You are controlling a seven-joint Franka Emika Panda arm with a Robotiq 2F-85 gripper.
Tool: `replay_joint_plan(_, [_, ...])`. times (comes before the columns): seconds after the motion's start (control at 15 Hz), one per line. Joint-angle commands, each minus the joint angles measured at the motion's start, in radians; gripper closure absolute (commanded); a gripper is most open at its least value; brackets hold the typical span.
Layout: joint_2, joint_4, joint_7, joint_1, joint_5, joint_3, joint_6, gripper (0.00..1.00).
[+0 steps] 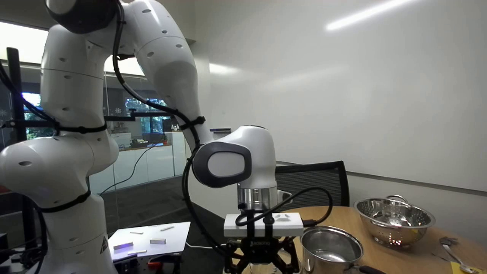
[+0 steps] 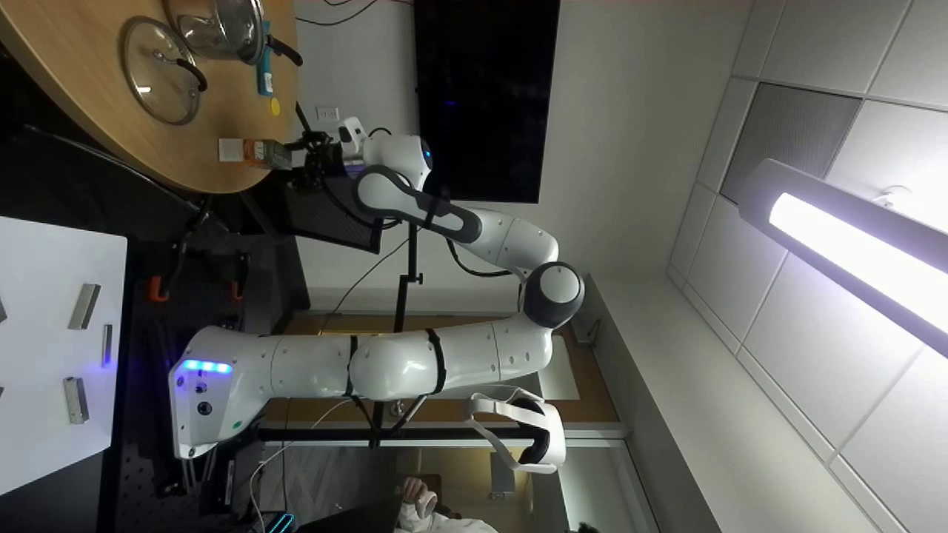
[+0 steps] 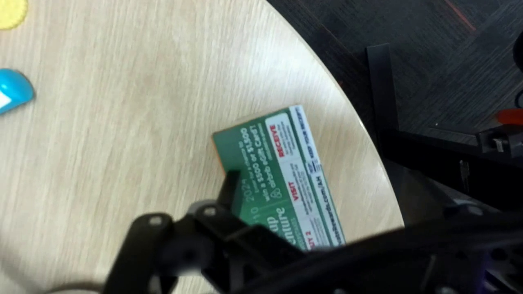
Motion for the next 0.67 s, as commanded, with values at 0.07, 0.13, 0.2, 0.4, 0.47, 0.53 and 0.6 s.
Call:
replay_joint_plan(0.07, [-0.017, -0.039, 0.024, 0.005, -0.014, 0.007, 0.124, 0.00])
replay_joint_plan(0.13, [-0.015, -0.039, 0.024, 0.007, -0.015, 0.008, 0.143, 0.00])
replay_joint_plan(0.2, [-0.013, -0.039, 0.014, 0.005, -0.006, 0.013, 0.152, 0.00])
replay_joint_plan(0.4, [0.005, -0.025, -0.009, 0.001, -0.003, 0.017, 0.142, 0.00])
replay_joint_plan(0.47, [0.013, -0.020, -0.034, -0.005, 0.018, 0.025, 0.126, 0.00])
replay_joint_plan(0.53, [0.027, -0.014, -0.079, -0.018, 0.070, 0.045, 0.099, 0.00])
replay_joint_plan(0.6, [0.039, -0.005, -0.121, -0.029, 0.116, 0.061, 0.075, 0.00])
